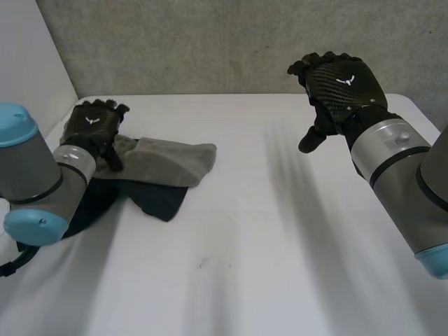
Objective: Fold the laundry.
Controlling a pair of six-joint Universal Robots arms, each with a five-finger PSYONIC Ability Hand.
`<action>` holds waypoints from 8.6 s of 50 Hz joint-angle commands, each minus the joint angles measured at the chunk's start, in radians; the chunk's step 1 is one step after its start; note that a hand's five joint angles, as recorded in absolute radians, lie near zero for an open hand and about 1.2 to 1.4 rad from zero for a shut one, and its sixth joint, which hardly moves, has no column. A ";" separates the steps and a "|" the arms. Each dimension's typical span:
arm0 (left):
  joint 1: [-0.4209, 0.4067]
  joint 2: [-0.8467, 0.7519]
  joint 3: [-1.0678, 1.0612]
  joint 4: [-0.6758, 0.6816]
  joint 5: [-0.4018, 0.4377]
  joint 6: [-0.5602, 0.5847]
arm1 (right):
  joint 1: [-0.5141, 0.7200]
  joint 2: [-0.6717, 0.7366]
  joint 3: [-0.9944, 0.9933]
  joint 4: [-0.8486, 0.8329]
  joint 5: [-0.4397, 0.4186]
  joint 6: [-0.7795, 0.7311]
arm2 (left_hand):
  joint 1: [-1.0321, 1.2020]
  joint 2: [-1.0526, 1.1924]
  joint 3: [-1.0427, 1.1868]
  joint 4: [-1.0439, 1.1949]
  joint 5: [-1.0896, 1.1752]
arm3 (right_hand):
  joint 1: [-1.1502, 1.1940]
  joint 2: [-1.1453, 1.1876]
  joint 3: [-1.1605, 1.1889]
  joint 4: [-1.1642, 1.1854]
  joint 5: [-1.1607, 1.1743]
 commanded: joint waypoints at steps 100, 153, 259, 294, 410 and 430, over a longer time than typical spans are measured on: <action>0.012 -0.159 0.108 -0.151 -0.031 0.237 | 0.200 0.532 -0.129 -0.007 0.003 -0.321 | 0.988 0.977 0.971 0.977 0.957 | 1.033 1.011 1.015 1.001 0.989; 0.097 -0.139 0.261 0.035 -0.234 0.409 | -0.130 0.072 0.138 0.128 0.045 -0.391 | -0.013 -0.024 -0.030 -0.024 -0.044 | 1.209 1.187 1.192 1.177 1.166; -0.359 0.223 -0.178 -0.347 -0.206 0.102 | -0.241 0.079 0.091 0.369 -0.017 -0.565 | -0.013 -0.024 -0.030 -0.024 -0.044 | -0.013 -0.034 -0.030 -0.045 -0.056; -0.115 -0.113 0.103 -0.500 0.247 0.230 | -0.300 -0.056 0.410 0.283 -0.129 -0.566 | 0.510 0.499 0.493 0.500 0.479 | 0.088 0.067 0.071 0.057 0.045; -0.180 0.433 0.048 -0.441 -0.046 0.191 | -0.270 -0.119 -0.276 0.670 -0.014 -0.531 | 1.209 1.198 1.191 1.198 1.177 | 1.209 1.187 1.192 1.177 1.166; -0.176 -0.145 0.827 -0.329 -0.117 0.201 | -0.150 0.391 -0.846 0.264 0.118 -0.476 | 1.153 1.142 1.136 1.143 1.122 | 1.209 1.187 1.192 1.177 1.166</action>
